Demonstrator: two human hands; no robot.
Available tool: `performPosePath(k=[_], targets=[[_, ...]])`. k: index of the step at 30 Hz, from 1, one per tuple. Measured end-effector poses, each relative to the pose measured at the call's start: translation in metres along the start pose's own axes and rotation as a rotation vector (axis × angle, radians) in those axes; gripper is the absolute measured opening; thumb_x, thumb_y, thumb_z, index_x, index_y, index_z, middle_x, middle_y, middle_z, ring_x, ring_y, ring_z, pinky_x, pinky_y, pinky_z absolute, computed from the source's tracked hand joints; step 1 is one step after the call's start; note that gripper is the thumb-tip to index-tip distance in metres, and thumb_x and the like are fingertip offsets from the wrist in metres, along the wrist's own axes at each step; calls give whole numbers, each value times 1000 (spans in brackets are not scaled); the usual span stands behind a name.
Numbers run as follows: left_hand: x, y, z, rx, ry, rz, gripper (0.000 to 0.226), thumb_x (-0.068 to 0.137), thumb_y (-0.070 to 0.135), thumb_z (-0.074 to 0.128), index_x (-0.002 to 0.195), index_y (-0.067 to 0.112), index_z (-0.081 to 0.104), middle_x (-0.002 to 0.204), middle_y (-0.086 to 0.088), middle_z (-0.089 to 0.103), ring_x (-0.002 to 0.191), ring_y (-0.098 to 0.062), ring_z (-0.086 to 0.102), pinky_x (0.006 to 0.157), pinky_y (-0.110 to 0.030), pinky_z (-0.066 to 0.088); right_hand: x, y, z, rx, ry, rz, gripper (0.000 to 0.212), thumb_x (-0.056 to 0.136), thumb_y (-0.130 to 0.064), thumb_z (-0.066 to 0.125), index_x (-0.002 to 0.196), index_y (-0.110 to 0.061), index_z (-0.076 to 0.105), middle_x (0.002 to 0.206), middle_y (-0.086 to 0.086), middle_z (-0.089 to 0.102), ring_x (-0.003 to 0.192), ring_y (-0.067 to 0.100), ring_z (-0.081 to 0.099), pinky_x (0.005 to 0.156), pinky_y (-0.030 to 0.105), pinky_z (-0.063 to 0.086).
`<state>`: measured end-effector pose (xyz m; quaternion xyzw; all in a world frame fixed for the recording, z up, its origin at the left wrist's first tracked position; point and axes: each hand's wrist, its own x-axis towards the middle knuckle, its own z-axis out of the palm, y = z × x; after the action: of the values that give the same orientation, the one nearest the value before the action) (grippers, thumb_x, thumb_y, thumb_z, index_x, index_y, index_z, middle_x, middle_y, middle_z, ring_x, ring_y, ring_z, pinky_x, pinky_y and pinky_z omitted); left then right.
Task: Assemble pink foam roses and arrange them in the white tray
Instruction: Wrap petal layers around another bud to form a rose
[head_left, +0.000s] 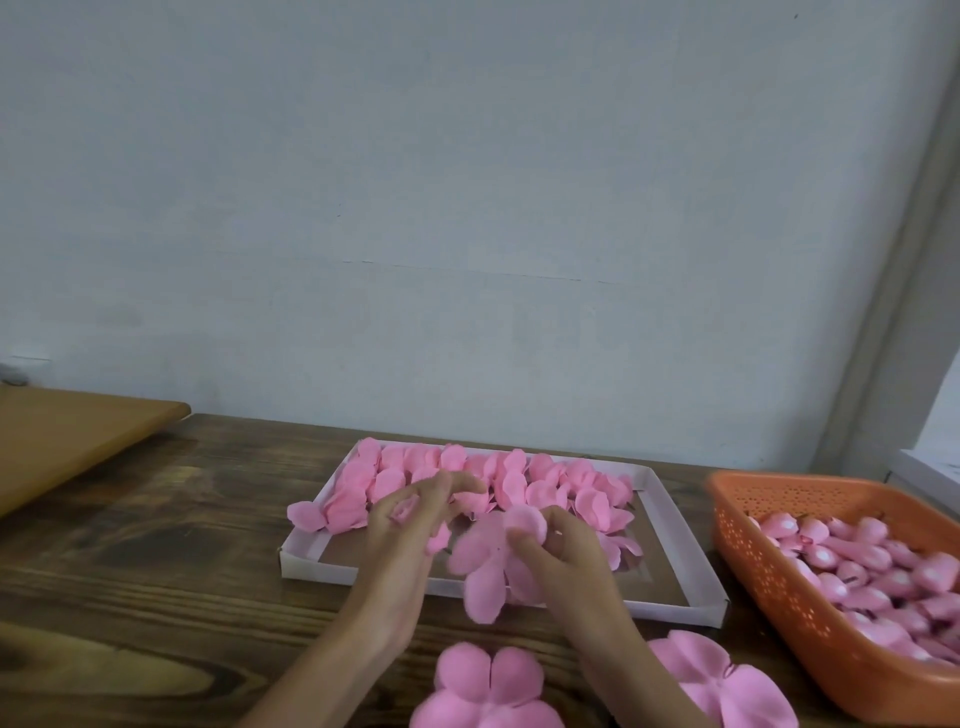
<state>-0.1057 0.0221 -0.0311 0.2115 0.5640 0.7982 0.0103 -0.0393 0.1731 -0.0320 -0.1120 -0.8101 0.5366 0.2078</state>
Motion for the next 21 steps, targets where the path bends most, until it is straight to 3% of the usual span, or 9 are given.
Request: performPosePath(k=[3, 7, 9, 12, 15, 17, 19, 21], targets=[[-5, 1, 4, 72, 6, -21, 61, 77, 73, 62, 109, 23, 80, 104, -14, 75, 112, -38, 67, 86, -49, 55, -3, -1, 4, 49, -24, -16, 17, 95, -18, 66, 83, -7, 61, 71, 2, 61, 65, 10, 54, 60, 24, 44], [-8, 1, 5, 75, -24, -14, 65, 79, 75, 60, 112, 22, 79, 76, -13, 64, 100, -39, 68, 94, -51, 56, -9, -4, 9, 118, -76, 1, 15, 93, -17, 69, 83, -6, 66, 73, 10, 70, 66, 8, 58, 60, 23, 46], [-8, -1, 6, 75, -25, -20, 63, 81, 73, 60, 113, 22, 78, 73, -14, 59, 83, -27, 64, 75, -42, 57, -11, -5, 12, 150, -74, 4, 19, 92, -16, 69, 91, 3, 65, 85, 23, 70, 70, 12, 58, 63, 32, 47], [-8, -5, 8, 40, -32, -43, 51, 87, 62, 63, 112, 20, 78, 67, -14, 52, 68, -14, 57, 58, -27, 48, -12, -6, 15, 194, -58, 9, 20, 93, -16, 69, 95, 4, 66, 90, 25, 70, 73, 15, 61, 66, 35, 48], [-9, -6, 9, -12, -59, -60, 46, 90, 56, 65, 111, 17, 76, 88, -35, 61, 83, -36, 67, 68, -41, 54, -12, -6, 17, 236, -53, 16, 13, 94, -14, 69, 93, -1, 68, 88, 21, 73, 72, 14, 65, 65, 34, 52], [-9, -6, 9, -18, -50, -70, 41, 96, 53, 66, 110, 16, 76, 96, -32, 68, 95, -49, 70, 72, -48, 55, -12, -6, 18, 254, -52, 12, 11, 93, -12, 69, 92, -1, 69, 87, 20, 74, 72, 15, 67, 64, 34, 53], [-8, -6, 9, -30, -22, -82, 44, 96, 55, 63, 110, 16, 77, 102, -31, 68, 97, -49, 70, 74, -50, 54, -12, -5, 19, 240, -37, 5, 10, 93, -13, 70, 91, -3, 70, 86, 18, 75, 73, 14, 67, 65, 34, 53], [-8, -5, 10, -57, -10, -97, 51, 91, 60, 59, 112, 17, 77, 104, -34, 63, 89, -38, 67, 74, -45, 50, -12, -4, 19, 232, -22, 11, 10, 93, -15, 70, 90, -6, 69, 83, 12, 76, 73, 13, 69, 65, 32, 53]])
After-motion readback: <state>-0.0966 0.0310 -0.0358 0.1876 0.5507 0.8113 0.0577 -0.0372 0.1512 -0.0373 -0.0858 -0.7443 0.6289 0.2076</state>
